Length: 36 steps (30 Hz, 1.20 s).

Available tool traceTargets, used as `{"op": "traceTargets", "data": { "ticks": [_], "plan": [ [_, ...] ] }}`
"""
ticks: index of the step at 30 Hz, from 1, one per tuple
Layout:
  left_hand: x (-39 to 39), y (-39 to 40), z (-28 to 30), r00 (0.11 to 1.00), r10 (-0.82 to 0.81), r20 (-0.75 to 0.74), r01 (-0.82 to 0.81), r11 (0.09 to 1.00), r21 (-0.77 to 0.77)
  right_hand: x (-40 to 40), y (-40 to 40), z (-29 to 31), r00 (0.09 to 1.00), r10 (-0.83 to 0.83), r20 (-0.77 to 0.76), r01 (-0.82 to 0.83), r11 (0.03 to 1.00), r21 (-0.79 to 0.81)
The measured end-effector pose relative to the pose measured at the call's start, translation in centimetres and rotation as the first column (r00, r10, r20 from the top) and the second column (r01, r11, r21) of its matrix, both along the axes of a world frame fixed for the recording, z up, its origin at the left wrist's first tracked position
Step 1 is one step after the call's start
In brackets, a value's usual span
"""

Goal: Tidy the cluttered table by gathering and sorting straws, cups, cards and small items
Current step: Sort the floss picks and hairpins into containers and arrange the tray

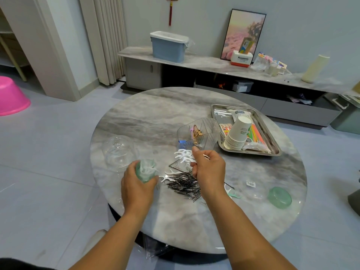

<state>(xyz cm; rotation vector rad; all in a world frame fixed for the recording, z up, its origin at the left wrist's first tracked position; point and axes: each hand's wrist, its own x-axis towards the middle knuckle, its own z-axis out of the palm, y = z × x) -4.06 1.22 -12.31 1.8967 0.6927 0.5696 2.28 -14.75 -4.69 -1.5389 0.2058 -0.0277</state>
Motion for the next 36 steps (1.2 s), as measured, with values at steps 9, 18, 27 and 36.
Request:
{"op": "traceTargets", "data": {
  "ticks": [9,18,27,36],
  "plan": [
    [1.8,-0.2,4.8,0.766,-0.638,-0.078,0.64,0.768,0.015,-0.2,-0.3,0.7,0.89,0.206,0.406,0.013,0.881,-0.474],
    [2.0,-1.2,5.6,0.803,-0.594,0.042,0.595,0.797,-0.1,-0.5,-0.5,0.5,0.9,0.218,0.378,-0.03,0.895,-0.446],
    [2.2,-2.4,6.1,0.721,-0.691,0.054,0.693,0.72,-0.046,-0.7,-0.4,1.8,0.873,0.471,0.124,-0.234,0.63,-0.741],
    [1.3,-3.9,6.2,0.73,-0.678,0.09,0.682,0.714,-0.159,-1.2,0.7,1.6,0.816,0.523,0.246,0.108,0.281,-0.954]
  ]
}}
